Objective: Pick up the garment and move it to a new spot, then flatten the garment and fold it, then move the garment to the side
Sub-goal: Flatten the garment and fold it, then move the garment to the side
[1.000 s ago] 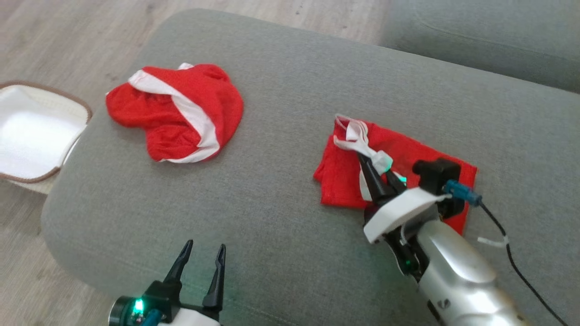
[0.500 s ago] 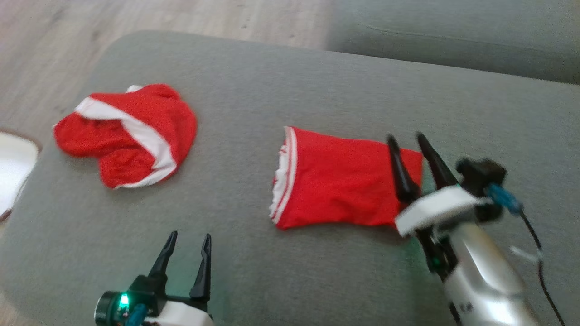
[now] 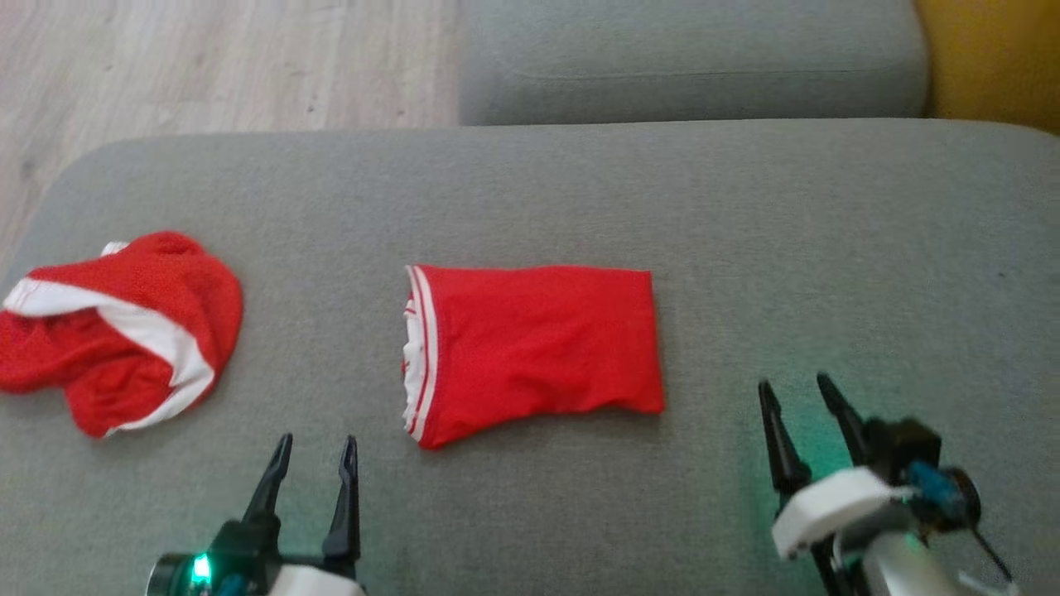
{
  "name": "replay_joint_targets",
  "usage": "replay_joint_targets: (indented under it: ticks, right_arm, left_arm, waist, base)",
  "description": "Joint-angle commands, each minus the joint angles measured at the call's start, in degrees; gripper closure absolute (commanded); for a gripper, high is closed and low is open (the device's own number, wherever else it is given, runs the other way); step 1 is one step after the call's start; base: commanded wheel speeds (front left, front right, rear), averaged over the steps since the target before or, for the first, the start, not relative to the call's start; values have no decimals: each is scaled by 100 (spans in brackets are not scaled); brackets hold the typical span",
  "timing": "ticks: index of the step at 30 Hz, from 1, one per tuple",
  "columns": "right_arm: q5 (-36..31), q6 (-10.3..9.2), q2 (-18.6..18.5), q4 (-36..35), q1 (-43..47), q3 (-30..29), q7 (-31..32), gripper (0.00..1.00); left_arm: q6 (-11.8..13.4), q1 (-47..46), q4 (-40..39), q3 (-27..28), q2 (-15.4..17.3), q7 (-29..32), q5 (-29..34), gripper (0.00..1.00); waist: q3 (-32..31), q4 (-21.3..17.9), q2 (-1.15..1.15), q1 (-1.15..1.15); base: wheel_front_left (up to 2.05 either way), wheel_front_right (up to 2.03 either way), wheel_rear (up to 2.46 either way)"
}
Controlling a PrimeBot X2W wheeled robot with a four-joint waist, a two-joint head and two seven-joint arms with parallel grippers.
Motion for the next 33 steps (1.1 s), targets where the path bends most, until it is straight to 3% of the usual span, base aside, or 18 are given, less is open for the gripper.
replay_joint_targets:
  ticks: [1,10,18,23,29,30,31,33]
  right_arm:
    - [-131,-5,24,-202,58,85,-63,0]
    - [-112,-5,24,-305,260,118,-63,0]
    - [406,-5,24,-59,-431,750,-63,0]
    - [947,-5,24,875,-1249,839,117,0]
    - [1261,-5,24,1945,-1579,969,380,0]
    - [1334,-5,24,2061,-1584,1029,387,57]
    - [1492,-5,24,2186,-1589,1142,292,100]
    - [1599,-5,24,2275,-1593,1189,163,100]
  left_arm:
    - [17,15,-240,226,19,-30,60,0]
    - [36,171,-293,235,13,-30,80,0]
    - [-57,-156,-240,-117,8,-30,59,0]
    - [-90,-230,-404,-291,7,-30,-184,0]
    - [-136,-165,-390,-288,7,-30,-184,0]
    - [-139,-155,-389,-293,7,-30,-188,0]
    - [-133,-140,-404,-295,7,-30,-225,0]
    - [-84,-129,-457,-241,7,-30,-295,0]
  waist:
    - [-96,-160,0,0]
    - [-82,-264,0,0]
    - [345,341,0,0]
    - [643,993,0,0]
    - [726,1277,0,0]
    - [720,1278,0,0]
    - [690,1204,0,0]
    - [639,1023,0,0]
  base:
    - [0,0,0]
    - [0,0,0]
    - [0,0,0]
    - [0,0,0]
    - [0,0,0]
    - [0,0,0]
    - [0,0,0]
    - [0,0,0]
